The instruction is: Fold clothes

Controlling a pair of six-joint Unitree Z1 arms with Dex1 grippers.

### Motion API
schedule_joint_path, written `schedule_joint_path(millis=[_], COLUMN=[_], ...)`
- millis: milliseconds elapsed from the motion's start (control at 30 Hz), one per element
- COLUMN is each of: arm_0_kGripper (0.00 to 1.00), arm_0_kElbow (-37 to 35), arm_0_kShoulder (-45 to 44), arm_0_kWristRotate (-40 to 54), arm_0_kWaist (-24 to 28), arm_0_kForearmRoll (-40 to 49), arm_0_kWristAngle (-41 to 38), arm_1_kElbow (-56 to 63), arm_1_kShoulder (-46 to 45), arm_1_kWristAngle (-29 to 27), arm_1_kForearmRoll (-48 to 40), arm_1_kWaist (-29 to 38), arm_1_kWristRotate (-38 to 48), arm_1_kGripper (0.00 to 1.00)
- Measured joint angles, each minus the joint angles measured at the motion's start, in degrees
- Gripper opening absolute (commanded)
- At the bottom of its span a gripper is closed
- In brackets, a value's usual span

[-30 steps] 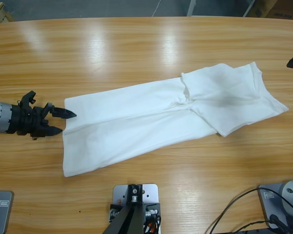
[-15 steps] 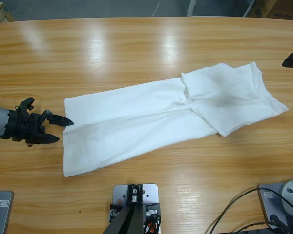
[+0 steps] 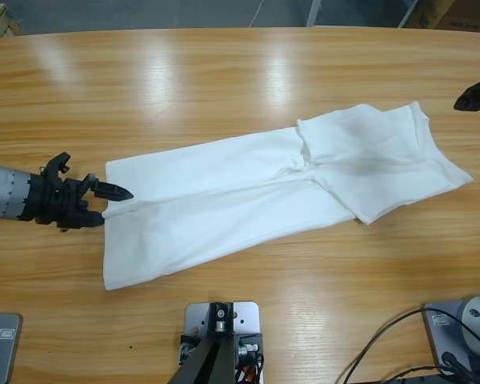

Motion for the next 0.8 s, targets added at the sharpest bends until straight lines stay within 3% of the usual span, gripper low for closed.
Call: schedule_joint_path(millis=[233,400,500,700,800], arm_0_kGripper=[0.847,0.731,0.5,0.485,0.411], arm_0_kElbow=[1.2,2.1,2.3,2.7,2.7], arm_0_kShoulder=[2.3,3.0,3.0,3.4,3.9], arm_0_kWristRotate=[0.0,0.0,0.0,0.0,0.0], arm_0_kWaist=[-0.2,-0.2,-0.2,-0.2,-0.2], arm_0_kForearmRoll=[-7.1,-9.4,-9.4,-8.8,-7.9], arm_0_kWristAngle=[-1.4,-2.9,-3.0,-3.0,-3.0], arm_1_kElbow=[0.0,-0.1,-0.2,-0.2,-0.2], arm_1_kShoulder=[0.6,0.7,0.7,0.7,0.7], arm_1_kWristAngle=[0.0,0.0,0.0,0.0,0.0], arm_1_kForearmRoll=[-0.5,-0.9,-0.9,-0.9,-0.9], arm_1_kWaist=[0.0,0.0,0.0,0.0,0.0], arm_1_kWristRotate=[0.0,0.0,0.0,0.0,0.0], arm_1_kGripper=[0.959,0.959,0.959,0.959,0.959])
